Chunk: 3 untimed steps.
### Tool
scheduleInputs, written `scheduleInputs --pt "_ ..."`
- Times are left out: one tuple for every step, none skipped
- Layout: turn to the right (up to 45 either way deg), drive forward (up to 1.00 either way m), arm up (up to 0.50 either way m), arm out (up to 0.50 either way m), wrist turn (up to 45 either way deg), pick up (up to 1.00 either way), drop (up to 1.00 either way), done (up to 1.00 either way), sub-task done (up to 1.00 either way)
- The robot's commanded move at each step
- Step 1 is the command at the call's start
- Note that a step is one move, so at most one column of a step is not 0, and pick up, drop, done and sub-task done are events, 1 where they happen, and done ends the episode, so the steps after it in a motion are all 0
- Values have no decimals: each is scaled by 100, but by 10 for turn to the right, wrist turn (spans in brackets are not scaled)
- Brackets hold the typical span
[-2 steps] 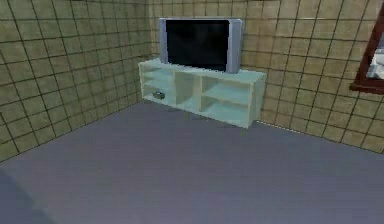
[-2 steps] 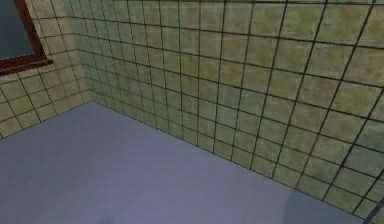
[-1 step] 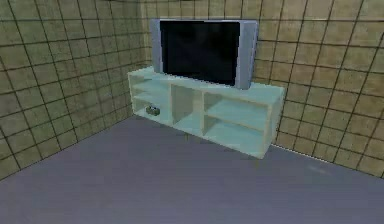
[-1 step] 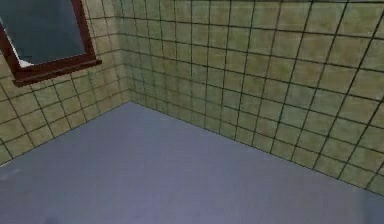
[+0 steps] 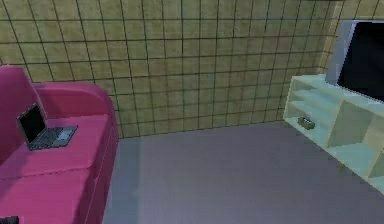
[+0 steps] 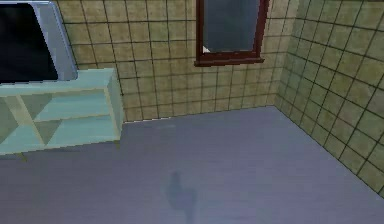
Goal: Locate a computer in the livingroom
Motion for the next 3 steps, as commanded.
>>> scheduleInputs --pt "-90 0 0 0 0 0 0 0 0" --pt "-30 0 0 0 0 0 0 0 0" --pt "0 90 0 0 0 0 0 0 0"
